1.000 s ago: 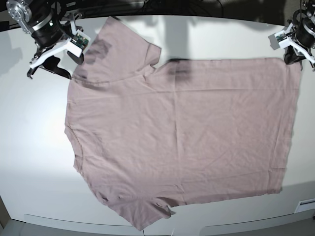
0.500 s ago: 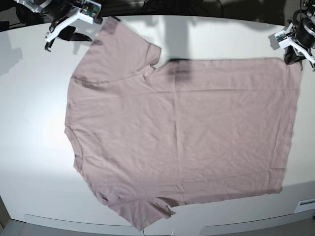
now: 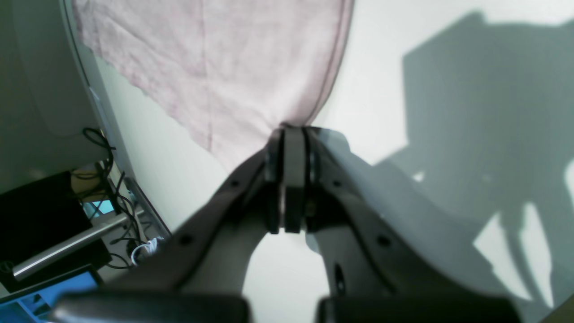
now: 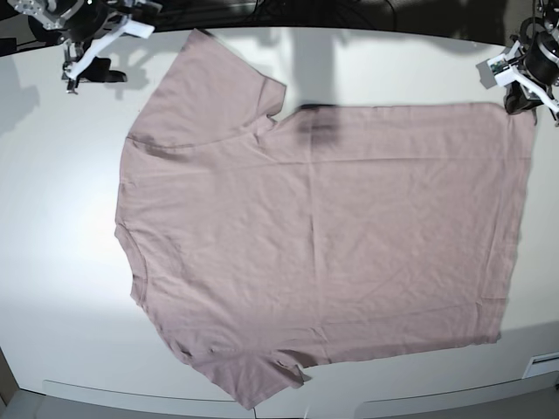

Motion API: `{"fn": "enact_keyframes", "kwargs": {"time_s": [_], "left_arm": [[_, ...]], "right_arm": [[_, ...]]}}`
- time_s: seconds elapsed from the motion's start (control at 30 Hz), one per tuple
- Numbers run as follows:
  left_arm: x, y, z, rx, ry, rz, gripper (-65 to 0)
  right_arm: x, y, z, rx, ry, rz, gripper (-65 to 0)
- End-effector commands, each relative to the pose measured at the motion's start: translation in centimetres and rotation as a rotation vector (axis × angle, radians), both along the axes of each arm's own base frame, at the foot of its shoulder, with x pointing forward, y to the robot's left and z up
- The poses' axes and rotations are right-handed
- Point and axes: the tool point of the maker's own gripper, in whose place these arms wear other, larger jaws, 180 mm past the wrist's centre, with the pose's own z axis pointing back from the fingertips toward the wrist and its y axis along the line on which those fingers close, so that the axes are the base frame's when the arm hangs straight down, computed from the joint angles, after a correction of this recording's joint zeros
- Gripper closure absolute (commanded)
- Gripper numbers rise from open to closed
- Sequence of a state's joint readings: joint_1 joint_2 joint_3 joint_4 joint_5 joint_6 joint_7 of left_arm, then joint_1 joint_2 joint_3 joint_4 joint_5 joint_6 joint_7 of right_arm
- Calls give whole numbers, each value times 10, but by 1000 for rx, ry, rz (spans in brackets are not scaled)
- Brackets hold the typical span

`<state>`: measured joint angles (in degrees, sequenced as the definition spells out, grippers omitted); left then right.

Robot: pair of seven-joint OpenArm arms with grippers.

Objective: Fold the T-shirt properly
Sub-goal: 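Close both grippers on the shirt's shoulder edges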

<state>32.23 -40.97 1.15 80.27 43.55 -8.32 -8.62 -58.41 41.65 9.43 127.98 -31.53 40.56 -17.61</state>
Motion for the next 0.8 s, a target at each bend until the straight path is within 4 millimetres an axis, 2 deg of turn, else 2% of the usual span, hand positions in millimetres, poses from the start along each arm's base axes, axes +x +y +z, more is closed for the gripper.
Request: {"fn": "enact_keyframes", "kwargs": {"time_s": [0.0,0.07,0.23,0.33,0.43,0.57,0.67,0.77], "left_arm": [[0,3,3,7,2,-14,0],[0,2,4,5,1,-16,0],[1,2,4,5,0,-17,0],[1,2,4,5,0,-17,0],[1,2,4,5,0,-16,0],[0,2,4,5,0,-16,0],[0,2,4,5,1,-16,0],[0,2,4,5,1,-16,0]], "right_arm": [[1,-3,1,-9,-4,15,-465],[-2,-8,-5,-11,16,24,-465],[-6,-1,-12,20,17,116,-465],[3,1,-16,20,-46,129,-465],[2,6,-30,-1,-36,173,-465],[11,20,-46,1,-80,216,-465],[5,33,-61,20,-47,240,-465],[10,36,-69,1,-68,239,-465]]}}
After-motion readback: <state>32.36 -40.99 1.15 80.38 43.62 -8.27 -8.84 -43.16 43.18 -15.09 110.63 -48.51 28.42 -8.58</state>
